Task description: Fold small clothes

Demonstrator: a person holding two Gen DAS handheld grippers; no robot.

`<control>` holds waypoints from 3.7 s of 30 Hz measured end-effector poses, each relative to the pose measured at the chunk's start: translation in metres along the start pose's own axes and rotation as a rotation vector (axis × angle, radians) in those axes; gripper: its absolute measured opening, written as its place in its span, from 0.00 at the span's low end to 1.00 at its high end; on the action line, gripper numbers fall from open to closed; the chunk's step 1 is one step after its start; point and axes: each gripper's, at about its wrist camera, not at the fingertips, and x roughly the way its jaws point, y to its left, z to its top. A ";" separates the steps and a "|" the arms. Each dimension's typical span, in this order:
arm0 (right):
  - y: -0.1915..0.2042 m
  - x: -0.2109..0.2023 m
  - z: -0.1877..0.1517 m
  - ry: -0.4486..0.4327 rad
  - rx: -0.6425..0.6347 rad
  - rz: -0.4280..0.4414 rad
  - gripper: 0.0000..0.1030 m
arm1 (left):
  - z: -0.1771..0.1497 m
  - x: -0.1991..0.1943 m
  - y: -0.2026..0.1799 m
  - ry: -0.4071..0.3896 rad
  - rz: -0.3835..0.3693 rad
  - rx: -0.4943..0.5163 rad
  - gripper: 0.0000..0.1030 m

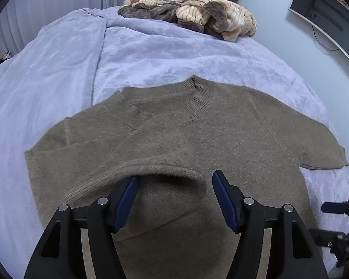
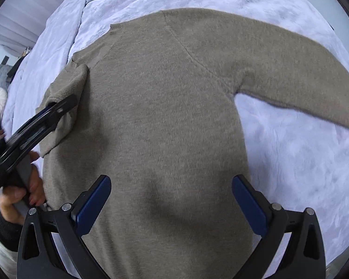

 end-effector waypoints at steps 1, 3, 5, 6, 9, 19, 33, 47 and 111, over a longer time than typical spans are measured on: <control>0.006 0.000 0.005 -0.007 -0.028 -0.004 1.00 | 0.000 -0.011 0.012 -0.020 0.014 -0.012 0.67; 0.022 -0.002 0.016 -0.035 -0.109 -0.010 1.00 | 0.001 -0.034 0.041 -0.081 0.072 -0.056 0.90; 0.045 -0.002 0.024 -0.066 -0.215 -0.020 1.00 | 0.001 -0.042 0.078 -0.102 0.125 -0.120 0.90; 0.063 0.000 0.028 -0.081 -0.290 -0.026 1.00 | 0.000 -0.041 0.097 -0.086 0.150 -0.156 0.90; 0.119 0.012 0.033 -0.127 -0.533 -0.063 1.00 | -0.010 -0.017 0.153 0.029 0.189 -0.286 0.90; 0.218 0.083 0.058 -0.289 -0.889 -0.358 0.33 | -0.036 0.034 0.208 0.154 0.177 -0.514 0.90; -0.014 0.073 0.093 -0.101 0.346 0.444 0.61 | -0.029 0.041 0.203 0.180 0.156 -0.486 0.61; 0.005 0.080 0.081 -0.049 0.299 0.347 0.07 | -0.021 0.039 0.212 0.207 0.030 -0.382 0.09; -0.083 0.014 -0.047 0.010 0.436 0.458 0.73 | -0.113 -0.025 0.014 0.441 0.079 -0.156 0.09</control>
